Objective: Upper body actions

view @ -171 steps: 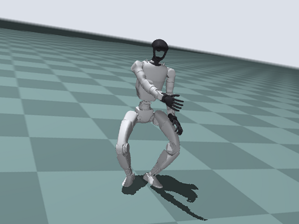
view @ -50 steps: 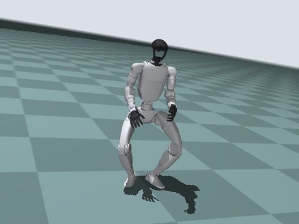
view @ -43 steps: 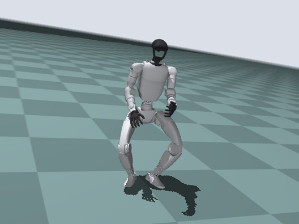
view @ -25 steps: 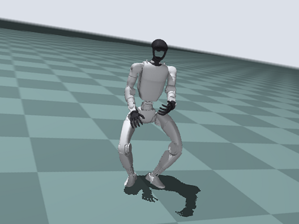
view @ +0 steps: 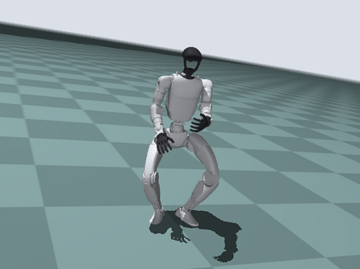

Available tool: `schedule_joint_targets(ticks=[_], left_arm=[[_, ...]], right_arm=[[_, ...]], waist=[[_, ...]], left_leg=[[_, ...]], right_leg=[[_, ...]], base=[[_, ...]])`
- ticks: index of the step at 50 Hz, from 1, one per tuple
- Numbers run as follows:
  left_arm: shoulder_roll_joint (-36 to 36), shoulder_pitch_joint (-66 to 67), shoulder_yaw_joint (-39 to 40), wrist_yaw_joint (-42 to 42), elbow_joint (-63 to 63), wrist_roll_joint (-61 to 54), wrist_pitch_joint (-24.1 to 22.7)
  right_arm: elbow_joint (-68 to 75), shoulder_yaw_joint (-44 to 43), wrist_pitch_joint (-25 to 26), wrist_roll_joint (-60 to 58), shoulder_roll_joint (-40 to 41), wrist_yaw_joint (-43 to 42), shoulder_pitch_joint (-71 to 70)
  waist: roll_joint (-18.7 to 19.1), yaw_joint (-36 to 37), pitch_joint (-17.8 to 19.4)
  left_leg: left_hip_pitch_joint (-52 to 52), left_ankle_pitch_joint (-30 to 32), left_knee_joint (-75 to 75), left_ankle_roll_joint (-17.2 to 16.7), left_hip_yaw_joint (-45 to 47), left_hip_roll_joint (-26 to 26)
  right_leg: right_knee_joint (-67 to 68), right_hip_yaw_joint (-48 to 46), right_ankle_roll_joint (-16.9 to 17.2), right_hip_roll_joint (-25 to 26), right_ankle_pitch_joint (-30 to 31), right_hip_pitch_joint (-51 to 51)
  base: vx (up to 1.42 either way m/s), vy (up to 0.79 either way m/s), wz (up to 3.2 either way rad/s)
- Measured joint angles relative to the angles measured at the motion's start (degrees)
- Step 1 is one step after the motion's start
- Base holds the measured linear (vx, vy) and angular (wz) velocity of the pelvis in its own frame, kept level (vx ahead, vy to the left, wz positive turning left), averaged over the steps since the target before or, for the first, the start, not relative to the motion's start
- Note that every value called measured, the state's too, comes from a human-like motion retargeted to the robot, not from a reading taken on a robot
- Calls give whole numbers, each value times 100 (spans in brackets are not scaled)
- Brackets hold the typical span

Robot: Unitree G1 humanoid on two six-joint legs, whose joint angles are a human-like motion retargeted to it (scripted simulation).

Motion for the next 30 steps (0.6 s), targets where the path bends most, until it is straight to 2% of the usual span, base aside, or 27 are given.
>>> schedule_joint_targets(ticks=[10,20,30], left_arm=[[113,319,-59,-12,466,515,-95],[-67,257,110,-149,370,-271,88],[-39,27,77,-195,-149,-129,-94]], right_arm=[[14,-23,5,-25,39,-4,15],[26,-25,6,-16,39,-9,38],[16,-40,8,-43,26,-12,58]], waist=[[-1,2,-11],[-28,19,-25],[8,35,-55]], left_leg=[[19,4,-8,10,11,0],[28,-8,-4,23,36,-6],[6,-2,9,2,3,8]], right_leg=[[-2,-1,-7,-5,3,13],[7,6,0,-36,-5,13],[1,5,1,0,4,-1]], base=[[0,0,0],[0,0,0],[0,0,0]])
